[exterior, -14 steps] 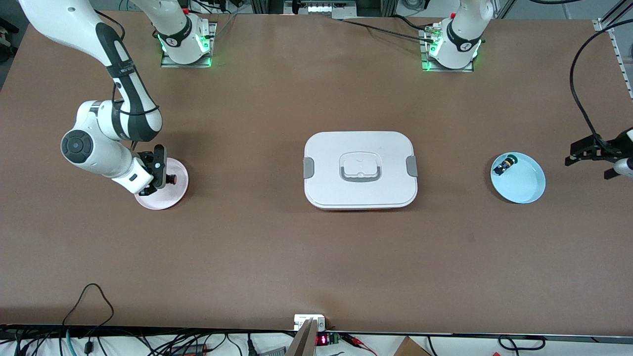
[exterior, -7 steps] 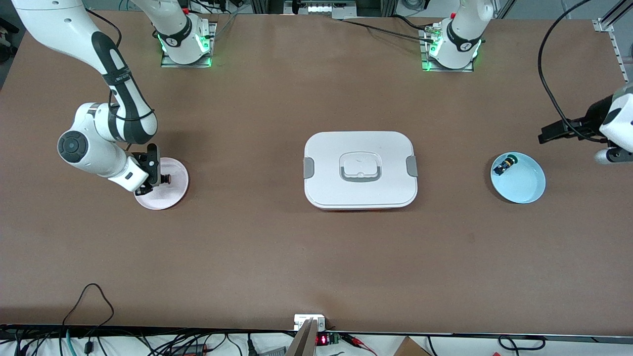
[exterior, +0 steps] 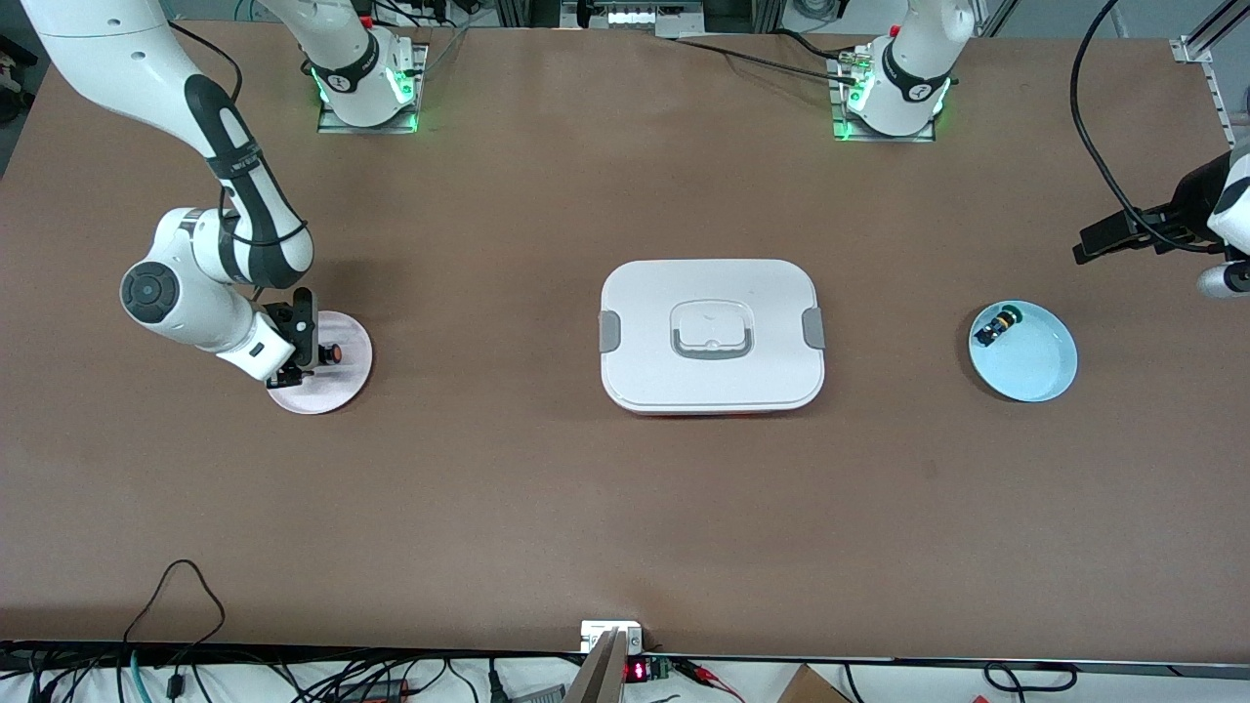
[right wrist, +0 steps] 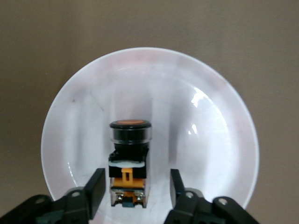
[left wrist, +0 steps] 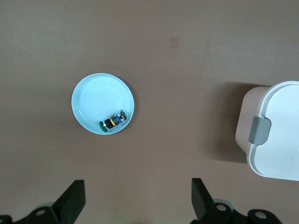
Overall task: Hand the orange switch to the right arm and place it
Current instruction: 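Lower the orange switch onto the white plate and open the right gripper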
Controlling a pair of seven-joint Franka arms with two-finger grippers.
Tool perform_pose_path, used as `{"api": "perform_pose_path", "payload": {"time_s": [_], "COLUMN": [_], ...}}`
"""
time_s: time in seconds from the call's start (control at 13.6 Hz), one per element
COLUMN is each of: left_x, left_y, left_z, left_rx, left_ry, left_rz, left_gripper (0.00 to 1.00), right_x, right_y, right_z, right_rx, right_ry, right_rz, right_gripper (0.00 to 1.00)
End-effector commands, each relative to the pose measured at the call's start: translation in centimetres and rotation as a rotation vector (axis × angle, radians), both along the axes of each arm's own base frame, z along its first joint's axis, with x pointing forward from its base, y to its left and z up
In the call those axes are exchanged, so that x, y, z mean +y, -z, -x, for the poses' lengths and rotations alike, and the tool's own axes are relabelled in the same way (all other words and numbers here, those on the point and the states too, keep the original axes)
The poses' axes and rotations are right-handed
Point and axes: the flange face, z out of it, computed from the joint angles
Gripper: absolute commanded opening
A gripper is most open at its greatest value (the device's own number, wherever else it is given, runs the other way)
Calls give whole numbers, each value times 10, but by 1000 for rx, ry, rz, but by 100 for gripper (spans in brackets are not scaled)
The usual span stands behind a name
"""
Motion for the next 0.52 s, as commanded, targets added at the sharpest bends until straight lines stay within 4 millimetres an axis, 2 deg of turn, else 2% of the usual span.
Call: {"api": "perform_pose_path", "payload": {"time_s": [0.0, 0.22, 0.44], "left_x": [-1, -2, -2], "left_y": [-3, -3, -2], "left_z": [-1, -2, -3], "left_rx": [8, 8, 3], "left_ry": [7, 8, 9], "left_rz": [-16, -11, -11], "left_gripper": [100, 100, 100], "right_x": [7, 12, 29], "right_y": [-48, -117, -164], "right_z": [-17, -43, -46], "right_rx": [-20, -33, -49], "right_ry": [105, 330, 581], "right_rz": [-46, -115, -198], "right_gripper": [100, 100, 100]}}
